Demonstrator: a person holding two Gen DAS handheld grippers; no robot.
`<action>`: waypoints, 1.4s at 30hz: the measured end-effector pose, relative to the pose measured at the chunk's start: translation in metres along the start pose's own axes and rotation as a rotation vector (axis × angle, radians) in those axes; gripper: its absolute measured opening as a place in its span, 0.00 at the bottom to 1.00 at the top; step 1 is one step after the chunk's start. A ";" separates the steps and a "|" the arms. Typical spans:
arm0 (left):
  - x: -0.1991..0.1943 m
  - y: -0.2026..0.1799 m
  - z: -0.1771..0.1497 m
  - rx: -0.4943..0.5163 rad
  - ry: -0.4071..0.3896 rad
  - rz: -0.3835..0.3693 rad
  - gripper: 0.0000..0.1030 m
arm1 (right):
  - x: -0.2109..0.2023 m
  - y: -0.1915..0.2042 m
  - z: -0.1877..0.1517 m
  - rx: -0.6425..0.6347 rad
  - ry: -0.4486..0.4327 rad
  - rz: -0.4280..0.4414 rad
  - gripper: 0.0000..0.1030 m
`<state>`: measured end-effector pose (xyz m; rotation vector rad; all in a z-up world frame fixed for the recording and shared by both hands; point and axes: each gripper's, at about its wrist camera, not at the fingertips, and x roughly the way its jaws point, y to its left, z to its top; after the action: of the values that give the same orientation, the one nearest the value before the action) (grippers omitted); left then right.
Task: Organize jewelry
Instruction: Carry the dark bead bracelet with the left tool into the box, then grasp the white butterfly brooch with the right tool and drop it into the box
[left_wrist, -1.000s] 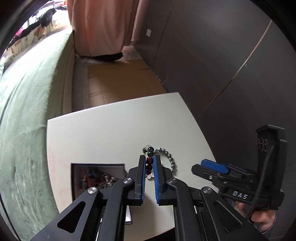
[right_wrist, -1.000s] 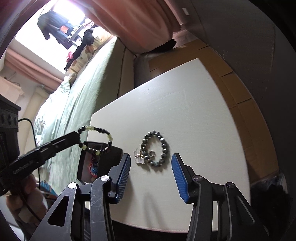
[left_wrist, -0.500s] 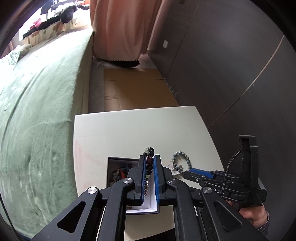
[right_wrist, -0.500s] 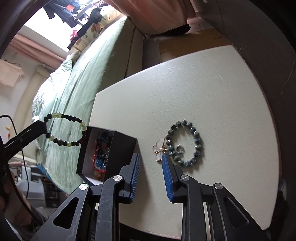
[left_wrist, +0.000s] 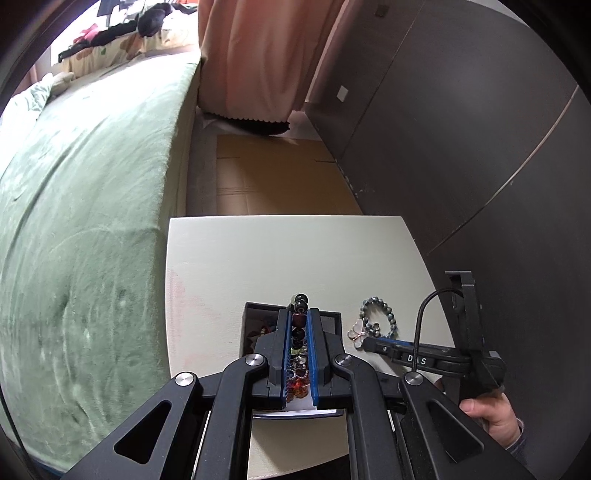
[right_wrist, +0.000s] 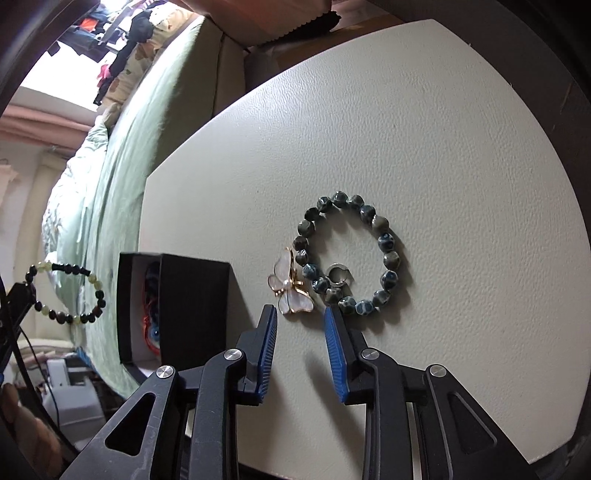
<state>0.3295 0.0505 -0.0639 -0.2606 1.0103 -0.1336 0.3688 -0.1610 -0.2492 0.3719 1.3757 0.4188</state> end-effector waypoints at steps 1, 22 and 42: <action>-0.001 0.002 0.000 -0.004 -0.001 -0.002 0.08 | 0.001 0.003 0.002 -0.011 -0.005 -0.018 0.28; -0.001 0.011 -0.006 -0.025 0.004 -0.059 0.08 | 0.001 0.042 0.012 -0.210 -0.029 -0.236 0.14; 0.020 0.012 -0.023 -0.059 0.075 -0.027 0.64 | -0.083 0.071 -0.015 -0.241 -0.171 -0.057 0.14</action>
<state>0.3208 0.0542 -0.0955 -0.3247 1.0868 -0.1395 0.3370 -0.1401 -0.1459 0.1654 1.1516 0.4886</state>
